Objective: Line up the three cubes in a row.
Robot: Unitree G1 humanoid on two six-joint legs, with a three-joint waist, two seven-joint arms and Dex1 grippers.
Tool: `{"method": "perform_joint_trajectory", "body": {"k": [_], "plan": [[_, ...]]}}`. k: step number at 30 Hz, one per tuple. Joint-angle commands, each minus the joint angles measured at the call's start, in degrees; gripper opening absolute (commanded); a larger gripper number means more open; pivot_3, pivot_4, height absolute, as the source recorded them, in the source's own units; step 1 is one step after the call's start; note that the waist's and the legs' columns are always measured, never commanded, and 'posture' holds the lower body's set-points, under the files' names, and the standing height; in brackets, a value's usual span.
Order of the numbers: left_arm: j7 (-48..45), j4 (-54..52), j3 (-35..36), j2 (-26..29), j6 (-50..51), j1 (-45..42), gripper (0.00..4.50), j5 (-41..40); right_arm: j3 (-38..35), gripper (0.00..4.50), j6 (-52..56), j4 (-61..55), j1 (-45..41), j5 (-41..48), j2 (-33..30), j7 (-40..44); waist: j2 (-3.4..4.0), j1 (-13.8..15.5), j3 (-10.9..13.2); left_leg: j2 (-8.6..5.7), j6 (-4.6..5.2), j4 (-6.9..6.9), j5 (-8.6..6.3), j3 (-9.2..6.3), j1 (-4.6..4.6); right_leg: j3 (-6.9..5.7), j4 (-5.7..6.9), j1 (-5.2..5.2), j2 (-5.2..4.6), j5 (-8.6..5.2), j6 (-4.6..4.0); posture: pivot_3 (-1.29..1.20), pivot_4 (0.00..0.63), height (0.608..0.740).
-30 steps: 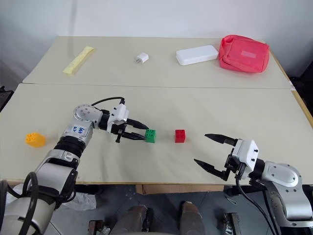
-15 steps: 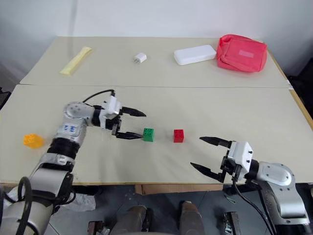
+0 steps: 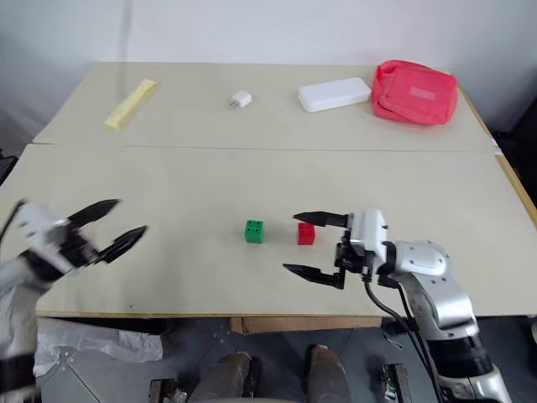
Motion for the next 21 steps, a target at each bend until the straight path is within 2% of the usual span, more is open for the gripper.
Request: {"method": "perform_joint_trajectory", "body": {"k": [1,3,5,11,17,21], "plan": [[12.3,-4.8,9.1,-8.0,-4.5,6.0,4.35,-1.6,0.1,4.5,1.0,-0.5,-3.3,1.7,0.6,1.5,-0.02,0.2,0.0,-0.01,0.0,-0.01,0.0,-0.02,0.0,-0.02,-0.04,0.0,0.0,0.0,0.0,0.0,0.15,0.74],[17.7,-3.8,12.7,-12.6,-5.7,8.8,4.35,-3.6,0.2,4.5,0.8,0.1,-4.5,1.5,1.6,1.6,-0.09,0.8,0.0,0.02,-0.05,0.01,0.02,-0.06,0.0,-0.12,-0.26,0.04,0.01,0.0,0.0,0.0,0.15,0.74],[19.9,-1.6,14.8,-14.5,-7.1,10.7,4.35,-4.4,0.5,4.5,0.5,0.5,-4.8,1.0,2.3,1.8,-0.12,1.6,-0.1,0.05,-0.09,0.01,0.04,-0.1,0.04,-0.17,-0.26,0.09,0.02,0.0,-0.01,0.0,0.15,0.74],[21.2,3.9,16.2,-14.1,-8.0,14.0,4.35,-7.0,0.8,4.5,-0.7,1.4,-4.7,-0.1,3.2,2.5,-0.15,1.7,-0.1,0.0,-0.02,0.01,-0.01,-0.11,0.04,-0.15,-0.29,0.13,-0.01,-0.01,-0.01,0.0,0.15,0.74],[20.6,2.6,11.2,-8.9,-0.6,11.5,4.35,-10.5,0.3,4.5,-2.4,1.8,-3.4,-1.1,3.0,2.6,-0.15,1.6,-0.1,0.03,-0.07,0.0,-0.04,-0.13,0.04,-0.16,-0.27,0.11,0.01,-0.02,-0.04,0.0,0.15,0.74],[23.7,8.5,7.3,-0.5,3.2,1.8,4.35,-7.0,1.0,4.5,-3.5,1.3,-1.9,-2.4,2.8,2.6,-0.14,1.7,-0.1,0.02,-0.11,0.0,-0.01,-0.19,0.03,-0.2,-0.23,0.09,0.01,-0.02,-0.04,0.0,0.15,0.74]]}}
